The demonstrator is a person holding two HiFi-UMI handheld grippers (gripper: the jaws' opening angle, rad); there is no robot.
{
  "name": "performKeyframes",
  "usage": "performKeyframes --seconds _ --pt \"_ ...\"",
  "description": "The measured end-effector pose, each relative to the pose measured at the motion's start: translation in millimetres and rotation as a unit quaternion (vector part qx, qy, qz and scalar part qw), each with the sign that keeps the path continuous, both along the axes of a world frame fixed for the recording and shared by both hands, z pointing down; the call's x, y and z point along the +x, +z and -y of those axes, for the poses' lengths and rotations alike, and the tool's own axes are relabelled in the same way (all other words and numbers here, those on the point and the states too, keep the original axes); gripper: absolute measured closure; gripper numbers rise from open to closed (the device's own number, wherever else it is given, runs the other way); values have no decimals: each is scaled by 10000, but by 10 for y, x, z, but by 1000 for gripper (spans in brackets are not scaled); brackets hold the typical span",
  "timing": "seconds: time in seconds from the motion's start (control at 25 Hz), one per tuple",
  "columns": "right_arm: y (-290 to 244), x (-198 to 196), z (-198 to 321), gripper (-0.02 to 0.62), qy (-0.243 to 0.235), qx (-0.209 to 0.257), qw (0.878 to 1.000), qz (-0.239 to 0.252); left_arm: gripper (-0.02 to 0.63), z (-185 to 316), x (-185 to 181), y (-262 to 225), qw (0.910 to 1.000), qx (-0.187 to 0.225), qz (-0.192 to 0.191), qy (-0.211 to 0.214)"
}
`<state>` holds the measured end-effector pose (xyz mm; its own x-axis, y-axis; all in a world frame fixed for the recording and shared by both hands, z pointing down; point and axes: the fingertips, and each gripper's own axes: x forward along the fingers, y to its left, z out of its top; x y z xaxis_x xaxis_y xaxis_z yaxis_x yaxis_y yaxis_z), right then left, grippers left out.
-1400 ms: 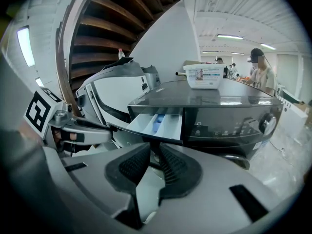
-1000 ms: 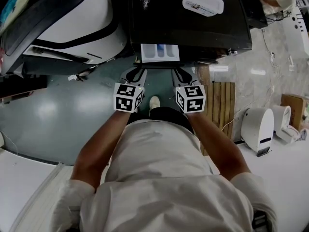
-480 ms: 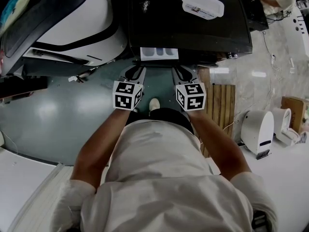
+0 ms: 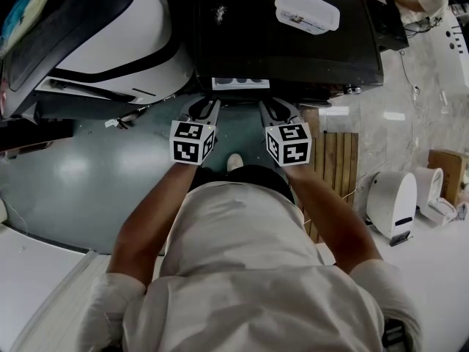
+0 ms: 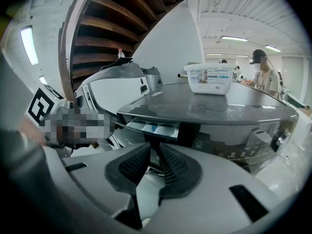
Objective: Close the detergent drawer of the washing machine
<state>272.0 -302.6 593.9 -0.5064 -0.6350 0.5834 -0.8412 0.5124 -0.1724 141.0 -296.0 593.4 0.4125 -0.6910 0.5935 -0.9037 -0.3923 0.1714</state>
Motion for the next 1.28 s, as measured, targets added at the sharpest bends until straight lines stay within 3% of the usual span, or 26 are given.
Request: performKeyframes --seconds 1.28 --pt "22 -36 335 543 -37 91 9999 -48 532 338 -47 4 9999 90 -7 -116"
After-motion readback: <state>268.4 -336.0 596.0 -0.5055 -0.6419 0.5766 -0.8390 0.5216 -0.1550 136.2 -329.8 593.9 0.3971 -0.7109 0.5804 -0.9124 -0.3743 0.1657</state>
